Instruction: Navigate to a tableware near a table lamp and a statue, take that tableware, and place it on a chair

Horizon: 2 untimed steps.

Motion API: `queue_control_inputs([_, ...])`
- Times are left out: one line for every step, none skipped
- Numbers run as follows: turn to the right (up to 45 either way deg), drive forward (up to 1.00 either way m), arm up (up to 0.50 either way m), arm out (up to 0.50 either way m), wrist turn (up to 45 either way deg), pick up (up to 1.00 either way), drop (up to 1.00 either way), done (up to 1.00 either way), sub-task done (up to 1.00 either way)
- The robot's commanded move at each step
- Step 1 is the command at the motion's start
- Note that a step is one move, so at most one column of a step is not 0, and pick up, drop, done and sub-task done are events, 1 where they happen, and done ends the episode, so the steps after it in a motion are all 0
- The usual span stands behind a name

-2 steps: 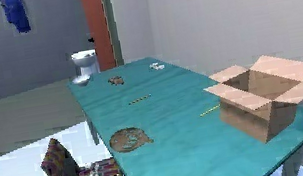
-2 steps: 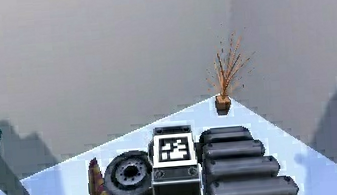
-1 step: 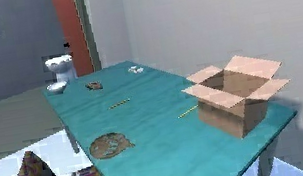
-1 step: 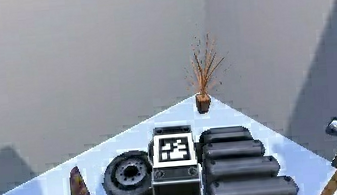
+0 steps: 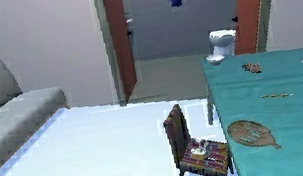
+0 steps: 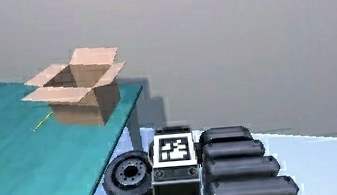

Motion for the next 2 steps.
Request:
queue_control_inputs([-33.0,0.00,0.00,0.00,0.0,0.00,0.00,0.00,0.00])
queue_control_inputs([45.0,0.00,0.00,0.00,0.0,0.00,0.00,0.00,0.00])
